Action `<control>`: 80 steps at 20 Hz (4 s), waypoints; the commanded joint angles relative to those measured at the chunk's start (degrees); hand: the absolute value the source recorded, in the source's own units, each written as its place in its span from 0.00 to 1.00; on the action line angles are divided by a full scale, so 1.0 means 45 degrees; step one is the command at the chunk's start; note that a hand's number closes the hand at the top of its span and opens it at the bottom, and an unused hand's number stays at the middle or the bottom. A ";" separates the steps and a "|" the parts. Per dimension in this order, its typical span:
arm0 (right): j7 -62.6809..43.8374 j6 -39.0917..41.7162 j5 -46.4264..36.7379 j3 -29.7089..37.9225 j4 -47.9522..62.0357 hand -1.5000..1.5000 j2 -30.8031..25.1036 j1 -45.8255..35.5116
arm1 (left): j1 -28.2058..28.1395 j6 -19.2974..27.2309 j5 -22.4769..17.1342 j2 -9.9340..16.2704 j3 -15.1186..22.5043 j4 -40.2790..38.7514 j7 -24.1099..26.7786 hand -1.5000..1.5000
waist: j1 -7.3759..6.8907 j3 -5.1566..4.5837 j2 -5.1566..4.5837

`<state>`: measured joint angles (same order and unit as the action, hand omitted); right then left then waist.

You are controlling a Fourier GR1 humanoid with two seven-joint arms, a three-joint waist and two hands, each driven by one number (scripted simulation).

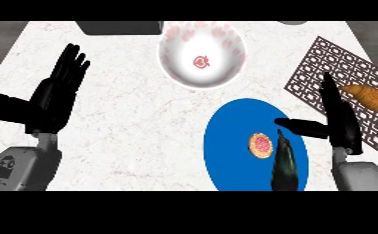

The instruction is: Pick the cupcake from the plate and place it in the bowl

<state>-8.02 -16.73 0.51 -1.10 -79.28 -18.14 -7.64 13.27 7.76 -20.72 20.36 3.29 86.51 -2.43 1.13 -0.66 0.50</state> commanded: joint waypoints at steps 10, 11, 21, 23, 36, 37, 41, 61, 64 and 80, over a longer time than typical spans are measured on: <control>-0.7850 -0.0348 -0.4953 -0.1083 -0.3522 0.00 -0.3232 0.0011 | -0.1824 -0.1127 -0.1087 0.0108 -0.0768 0.1416 0.0463 0.50 | -0.0370 0.0082 -0.0017; -0.8342 0.0868 -0.4340 -0.1282 -0.3589 0.00 -0.3544 -0.0406 | -0.1287 -0.0993 -0.0944 -0.0143 -0.0631 0.0983 0.0576 0.50 | -0.0279 0.0078 -0.0066; -1.3957 0.8555 0.1018 -0.2948 -0.3366 0.00 -0.4197 -0.2855 | -0.0855 -0.1004 -0.0816 -0.0275 -0.0377 0.0753 0.0341 0.50 | -0.0626 0.0082 -0.0132; -1.5238 0.8639 0.2178 -0.2619 -0.3660 0.00 -0.4077 -0.3908 | -0.1131 -0.1062 -0.0787 -0.0258 -0.0614 0.0632 0.0669 0.50 | -0.0530 0.0093 -0.0096; -1.6774 0.6311 0.3272 -0.4242 -0.3587 0.00 -0.3835 -0.4579 | -0.0988 -0.1234 -0.1075 -0.0078 -0.1101 0.1108 -0.0029 0.50 | -0.0211 0.0129 -0.0067; -1.7145 0.6112 0.3330 -0.4496 -0.3836 0.00 -0.3973 -0.4680 | -0.1403 -0.1340 -0.1002 -0.0215 -0.1202 0.1010 0.0592 0.50 | -0.0225 0.0116 -0.0048; -1.6725 0.5458 0.2320 -0.5219 -0.4297 0.00 -0.4057 -0.4203 | -0.1230 -0.1391 -0.0858 -0.0198 -0.1301 0.0694 0.0604 0.50 | -0.0197 0.0126 -0.0067; -1.4782 0.4881 -0.0840 -0.6089 -0.2893 0.00 -0.2253 -0.3058 | -0.1485 -0.1690 -0.0234 -0.0831 -0.1149 0.0783 0.0626 0.50 | -0.0382 0.0138 -0.0137; -1.4485 0.5246 -0.0828 -0.5850 -0.3191 0.00 -0.2518 -0.2552 | -0.1565 -0.1869 -0.0422 -0.0654 -0.1411 0.1121 0.0316 0.50 | -0.0319 0.0141 -0.0106; -1.1960 0.7209 -0.2238 -0.6516 -0.1648 1.00 -0.2404 -0.2850 | -0.0955 -0.1884 0.0012 -0.1083 -0.1702 0.0567 0.0168 0.50 | -0.0270 0.0144 -0.0121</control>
<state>-60.83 10.54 -8.42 -31.04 -89.52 -28.99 -19.90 7.71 -0.60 -21.60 16.11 -3.90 91.31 -2.48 -0.19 -0.18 0.21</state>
